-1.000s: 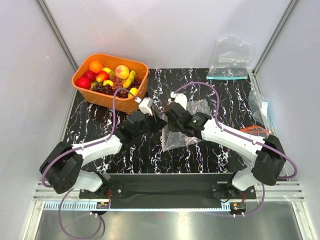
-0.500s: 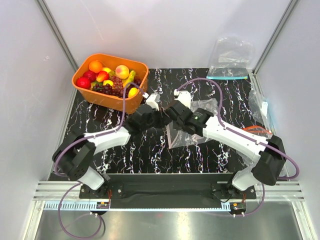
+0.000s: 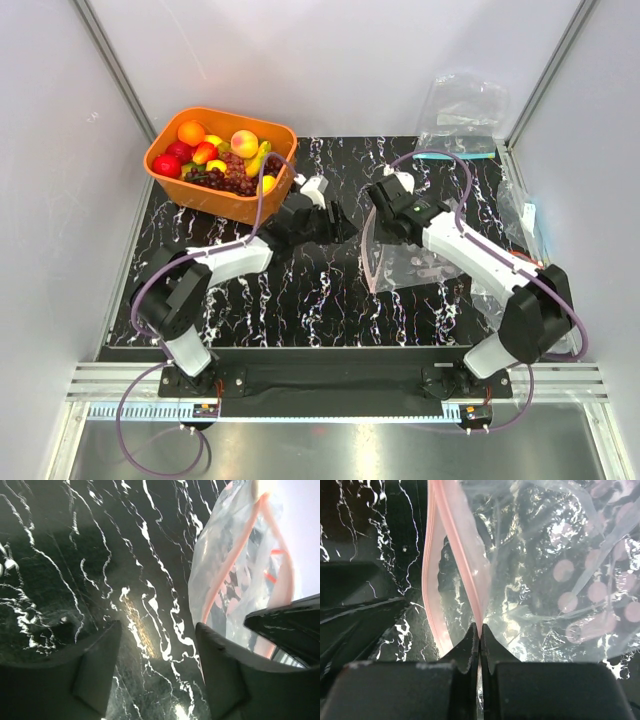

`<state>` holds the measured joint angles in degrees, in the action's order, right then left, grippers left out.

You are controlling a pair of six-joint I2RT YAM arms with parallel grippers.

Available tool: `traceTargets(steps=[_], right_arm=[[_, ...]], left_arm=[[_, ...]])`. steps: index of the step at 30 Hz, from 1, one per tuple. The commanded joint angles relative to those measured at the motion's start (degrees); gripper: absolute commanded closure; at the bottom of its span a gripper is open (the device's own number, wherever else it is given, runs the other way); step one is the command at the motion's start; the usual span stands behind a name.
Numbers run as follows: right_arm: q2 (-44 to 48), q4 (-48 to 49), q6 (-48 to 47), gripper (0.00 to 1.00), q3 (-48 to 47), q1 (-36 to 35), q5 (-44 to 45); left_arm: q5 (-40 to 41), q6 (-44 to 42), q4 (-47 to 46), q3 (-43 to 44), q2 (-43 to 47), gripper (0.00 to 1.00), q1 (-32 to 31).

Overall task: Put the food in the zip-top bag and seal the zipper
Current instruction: Adjust the zipper food storage bag at the center of the board, then pick up the fake fruit from the bin.

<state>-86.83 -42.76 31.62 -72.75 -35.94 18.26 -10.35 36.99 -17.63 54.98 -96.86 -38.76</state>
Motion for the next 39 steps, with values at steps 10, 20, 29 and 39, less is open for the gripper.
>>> traceTargets(steps=[10, 20, 29, 39], right_arm=[[-5.9, 6.5, -3.7, 1.00, -2.4, 5.6, -10.2], [-6.2, 4.8, -5.4, 1.00, -5.1, 5.9, -10.4], [-6.4, 2.7, -7.1, 1.00, -8.0, 5.9, -11.3], [-6.0, 1.5, -8.7, 1.00, -8.5, 5.9, -10.9]], left_arm=[[14.0, -3.3, 24.5, 12.6, 12.9, 0.01, 5.4], [21.0, -13.5, 43.8, 31.2, 6.2, 0.01, 22.7], [30.8, -27.6, 52.2, 56.4, -15.4, 0.01, 23.2], [25.9, -28.9, 52.3, 67.3, -25.7, 0.01, 29.5]])
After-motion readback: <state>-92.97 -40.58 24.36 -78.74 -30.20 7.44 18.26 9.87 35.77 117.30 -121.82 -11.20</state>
